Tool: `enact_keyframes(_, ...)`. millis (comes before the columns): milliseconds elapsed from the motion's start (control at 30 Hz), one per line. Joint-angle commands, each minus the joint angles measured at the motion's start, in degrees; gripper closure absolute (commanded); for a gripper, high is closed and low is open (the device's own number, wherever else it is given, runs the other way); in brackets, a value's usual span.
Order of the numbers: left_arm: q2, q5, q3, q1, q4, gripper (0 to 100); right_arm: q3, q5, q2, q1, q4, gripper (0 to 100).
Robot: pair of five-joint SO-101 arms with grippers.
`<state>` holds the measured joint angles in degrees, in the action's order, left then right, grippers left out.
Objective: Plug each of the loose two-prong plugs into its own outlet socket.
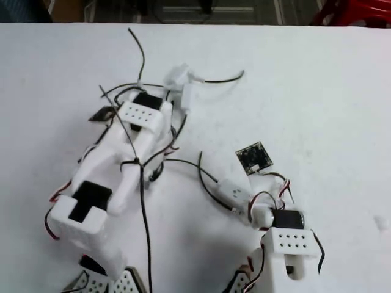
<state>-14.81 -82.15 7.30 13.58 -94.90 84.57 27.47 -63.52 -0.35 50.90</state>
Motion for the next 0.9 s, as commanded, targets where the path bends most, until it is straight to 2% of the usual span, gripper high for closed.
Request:
enact_keyframes(0, 1.5, 3.4, -5.5, 0.7, -3.7, 98, -0.3, 0.1, -0.8, 0.3, -0.9, 96.7)
enact_keyframes(333, 3.1, 3.3, -9.4, 0.6, -5.5, 98, -0.3, 0.1, -0.8, 0.3, -0.9, 96.7)
enact_keyframes(700, 3.0, 3.4, -3.3, 0.4, 3.4, 98, -0.3, 0.1, -0.8, 0.2, -0.9, 96.7)
enact_keyframes(867, 3.1, 3.4, 0.5, 0.3, 4.0, 98, -0.3, 0.1, -0.8, 0.2, -0.9, 96.7)
